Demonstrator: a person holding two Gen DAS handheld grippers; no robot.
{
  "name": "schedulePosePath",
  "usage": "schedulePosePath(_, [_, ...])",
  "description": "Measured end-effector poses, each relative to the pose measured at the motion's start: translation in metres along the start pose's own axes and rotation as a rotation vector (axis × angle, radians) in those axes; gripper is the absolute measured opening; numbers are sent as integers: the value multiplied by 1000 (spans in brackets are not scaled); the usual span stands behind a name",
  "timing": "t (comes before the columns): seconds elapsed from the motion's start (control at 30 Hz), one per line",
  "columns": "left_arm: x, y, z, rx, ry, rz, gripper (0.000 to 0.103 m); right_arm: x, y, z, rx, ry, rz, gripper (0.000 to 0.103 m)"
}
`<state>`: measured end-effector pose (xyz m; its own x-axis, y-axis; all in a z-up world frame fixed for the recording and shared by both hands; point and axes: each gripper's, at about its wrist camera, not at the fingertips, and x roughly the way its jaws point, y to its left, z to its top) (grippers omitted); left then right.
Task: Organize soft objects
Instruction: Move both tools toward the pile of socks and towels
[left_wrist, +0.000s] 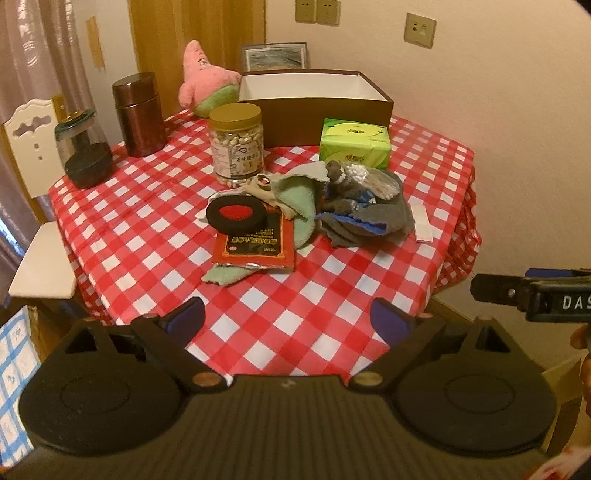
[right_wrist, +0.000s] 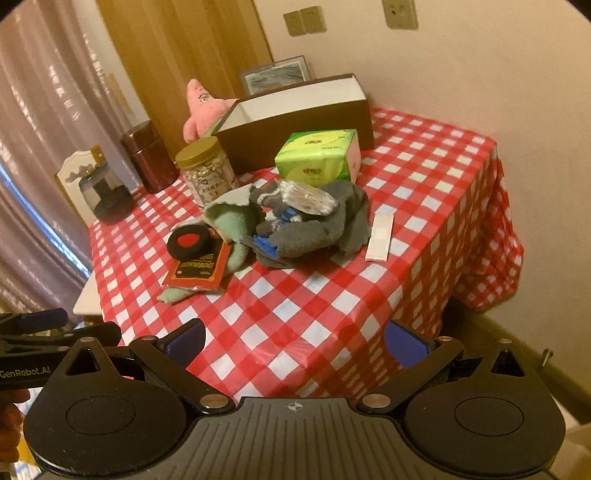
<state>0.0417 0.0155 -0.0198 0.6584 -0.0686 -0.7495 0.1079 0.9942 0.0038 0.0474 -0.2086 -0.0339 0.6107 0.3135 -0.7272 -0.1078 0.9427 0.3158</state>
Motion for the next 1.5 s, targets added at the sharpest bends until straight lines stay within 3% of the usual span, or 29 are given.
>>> schedulePosePath(0.43, [32,21,10,49,17,-8,93,16,-8,-12,194,2,6,103])
schedulePosePath(0.53, [37,23,13,53,11,-11,93,16,-5,-6,141,-32,-30,102])
schedulePosePath(0.77, [55,21,22,37,11,6,93,30,-14,15,45,-98,-24,102])
schedulePosePath(0.8, [58,20,24,31,13,10,93,34,-15,20,20,-105,-33,99])
schedulePosePath(0.83, [61,19,25,25,14,13,93,39,-18,25,-4,-108,-33,85])
schedulePosePath(0.87, [64,18,27,20,15,18,93,45,-21,30,-23,-100,-29,78])
schedulePosePath(1.5, [135,-52,72,-164,74,178,91,133,-104,120,-298,2,161,65])
